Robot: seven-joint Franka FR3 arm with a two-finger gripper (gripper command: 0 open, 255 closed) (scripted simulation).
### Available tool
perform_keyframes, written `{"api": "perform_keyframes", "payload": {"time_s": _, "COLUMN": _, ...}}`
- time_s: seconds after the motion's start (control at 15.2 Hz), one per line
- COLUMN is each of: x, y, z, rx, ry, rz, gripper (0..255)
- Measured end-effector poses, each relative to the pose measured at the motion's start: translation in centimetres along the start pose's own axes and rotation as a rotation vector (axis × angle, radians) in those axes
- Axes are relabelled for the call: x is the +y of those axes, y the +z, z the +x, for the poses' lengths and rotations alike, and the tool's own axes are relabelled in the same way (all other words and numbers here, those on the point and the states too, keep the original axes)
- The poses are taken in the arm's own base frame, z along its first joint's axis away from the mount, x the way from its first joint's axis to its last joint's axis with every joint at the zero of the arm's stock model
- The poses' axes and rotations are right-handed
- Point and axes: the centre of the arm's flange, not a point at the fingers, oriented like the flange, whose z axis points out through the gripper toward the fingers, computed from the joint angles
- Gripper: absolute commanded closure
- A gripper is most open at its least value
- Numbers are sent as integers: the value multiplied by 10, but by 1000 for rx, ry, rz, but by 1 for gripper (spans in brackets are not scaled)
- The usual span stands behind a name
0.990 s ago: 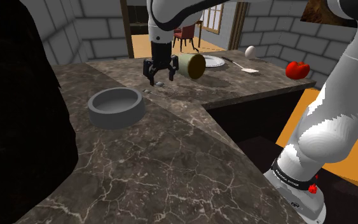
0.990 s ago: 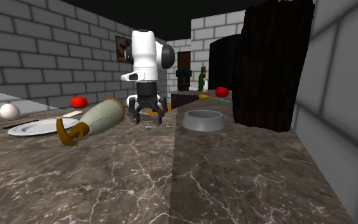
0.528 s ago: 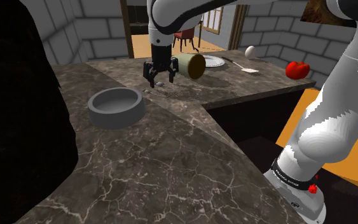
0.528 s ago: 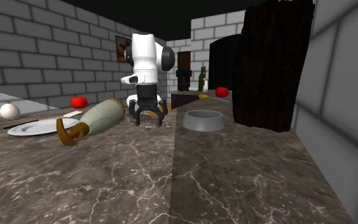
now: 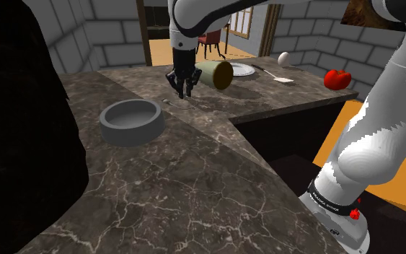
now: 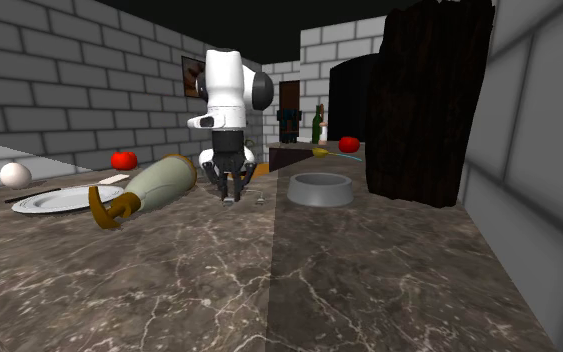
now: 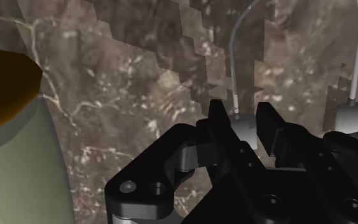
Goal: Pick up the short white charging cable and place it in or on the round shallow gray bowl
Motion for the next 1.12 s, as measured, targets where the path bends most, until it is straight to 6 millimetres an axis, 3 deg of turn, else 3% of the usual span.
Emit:
{"api": "perform_keyframes", "payload": {"time_s": 0.4, "x": -4, "y": -6, "z": -2, "rx": -15, "ry": -6, "rz": 10, "gripper": 255}}
{"api": "perform_keyframes", "payload": {"time_s": 1.12, "x": -6, "y": -63, "z": -1, "rx": -16, "ry": -7, "rz": 11, "gripper": 255}}
